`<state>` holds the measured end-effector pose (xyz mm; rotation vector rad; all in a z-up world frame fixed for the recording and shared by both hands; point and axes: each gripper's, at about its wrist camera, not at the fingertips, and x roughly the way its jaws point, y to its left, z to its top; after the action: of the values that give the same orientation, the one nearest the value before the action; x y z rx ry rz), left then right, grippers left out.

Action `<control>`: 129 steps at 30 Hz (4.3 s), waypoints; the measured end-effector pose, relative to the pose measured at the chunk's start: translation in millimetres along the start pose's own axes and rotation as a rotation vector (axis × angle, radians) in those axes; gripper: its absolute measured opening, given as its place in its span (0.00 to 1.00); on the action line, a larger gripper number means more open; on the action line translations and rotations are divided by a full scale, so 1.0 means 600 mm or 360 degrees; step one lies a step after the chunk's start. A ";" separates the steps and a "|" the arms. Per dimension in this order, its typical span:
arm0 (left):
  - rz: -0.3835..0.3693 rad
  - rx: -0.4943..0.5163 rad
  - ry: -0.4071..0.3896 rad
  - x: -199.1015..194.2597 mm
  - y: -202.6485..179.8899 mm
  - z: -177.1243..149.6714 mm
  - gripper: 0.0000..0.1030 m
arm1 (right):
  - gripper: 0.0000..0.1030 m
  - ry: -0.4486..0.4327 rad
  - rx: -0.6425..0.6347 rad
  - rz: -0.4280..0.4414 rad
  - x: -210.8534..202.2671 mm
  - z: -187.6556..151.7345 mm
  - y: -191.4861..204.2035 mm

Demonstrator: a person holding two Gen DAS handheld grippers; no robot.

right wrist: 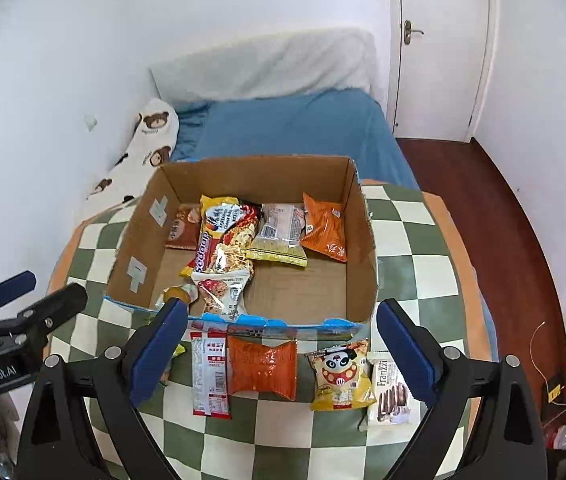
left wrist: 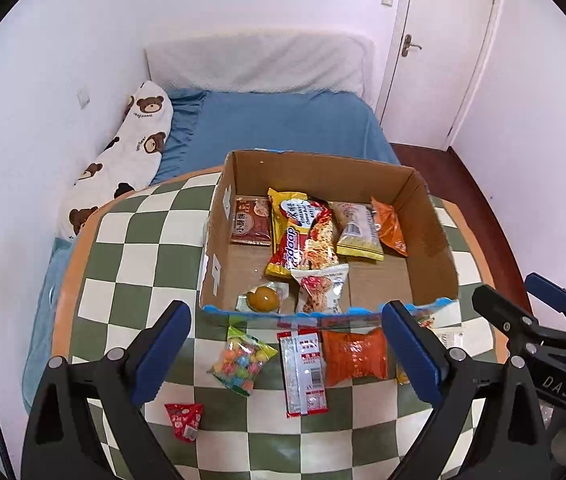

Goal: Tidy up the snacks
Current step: 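Place both snacks into the box and open both tools, then grasp the red-white spicy strip pack with the left tool while the right tool grasps the orange packet, then carry both packets into the box and open both tools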

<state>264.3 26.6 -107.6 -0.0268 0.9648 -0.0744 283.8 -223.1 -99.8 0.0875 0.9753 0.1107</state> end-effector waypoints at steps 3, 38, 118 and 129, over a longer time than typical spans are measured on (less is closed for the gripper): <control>-0.0018 0.0011 -0.0016 -0.022 -0.006 -0.014 0.95 | 0.95 -0.0020 0.0036 0.0024 -0.025 -0.011 -0.005; 0.0271 -0.0182 0.0760 0.287 0.059 -0.241 0.95 | 0.89 0.0726 -0.0661 0.0236 0.325 -0.200 0.077; -0.0273 -0.0091 0.0558 0.125 -0.005 -0.122 0.40 | 0.54 0.0615 0.0259 0.0470 0.110 -0.162 -0.074; -0.0160 -0.0006 0.0560 0.234 0.022 0.119 0.40 | 0.54 0.0449 0.0193 0.0292 0.206 0.082 -0.041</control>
<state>403.0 28.7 -182.8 -0.0672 1.3152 -0.1739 394.6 -232.5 -176.7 0.2788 1.2549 0.2373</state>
